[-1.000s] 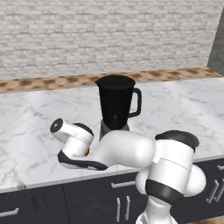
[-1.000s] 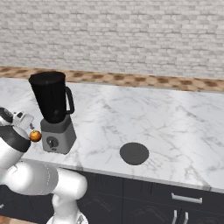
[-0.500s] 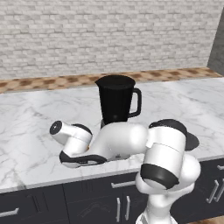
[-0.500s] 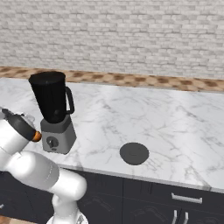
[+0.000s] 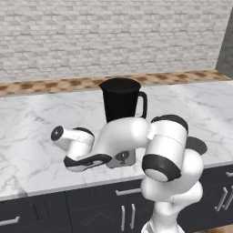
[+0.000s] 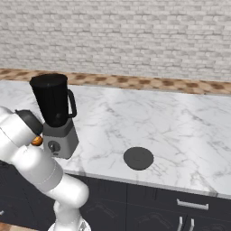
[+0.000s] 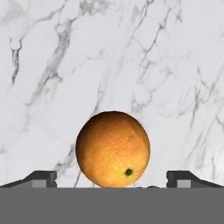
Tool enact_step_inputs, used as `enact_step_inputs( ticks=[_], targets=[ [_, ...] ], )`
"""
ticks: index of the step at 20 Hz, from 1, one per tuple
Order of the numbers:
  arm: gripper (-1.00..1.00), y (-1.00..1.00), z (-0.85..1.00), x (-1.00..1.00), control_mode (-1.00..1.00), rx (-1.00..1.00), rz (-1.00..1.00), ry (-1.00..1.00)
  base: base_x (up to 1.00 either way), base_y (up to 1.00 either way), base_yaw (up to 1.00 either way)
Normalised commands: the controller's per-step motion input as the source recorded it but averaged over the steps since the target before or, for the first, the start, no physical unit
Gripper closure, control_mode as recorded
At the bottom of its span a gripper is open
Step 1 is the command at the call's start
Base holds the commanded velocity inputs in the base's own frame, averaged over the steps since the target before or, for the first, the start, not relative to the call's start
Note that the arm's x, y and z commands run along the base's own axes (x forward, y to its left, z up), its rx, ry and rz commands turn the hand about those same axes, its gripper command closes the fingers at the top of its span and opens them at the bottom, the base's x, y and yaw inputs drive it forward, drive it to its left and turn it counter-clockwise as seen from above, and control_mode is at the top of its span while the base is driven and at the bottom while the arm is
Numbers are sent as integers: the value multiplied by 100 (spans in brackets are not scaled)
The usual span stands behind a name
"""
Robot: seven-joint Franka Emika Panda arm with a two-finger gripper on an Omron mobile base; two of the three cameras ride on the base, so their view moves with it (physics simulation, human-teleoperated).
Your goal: Open the blender lid, put the orange in the blender, close the lid, and start the blender.
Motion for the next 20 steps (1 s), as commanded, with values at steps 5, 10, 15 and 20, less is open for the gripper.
enact_step_inputs(
  ticks=[5, 10, 15, 20],
  targets=[
    [-100, 0, -18, 5, -100, 0, 0, -3, 0, 0, 0],
    [-100, -7, -12, 0, -100, 0, 0, -6, 0, 0, 0],
    [-100, 0, -17, 12, -100, 0, 1, -5, 0, 0, 0],
    [-100, 0, -20, 14, -100, 0, 3, -4, 0, 0, 0]
  ],
)
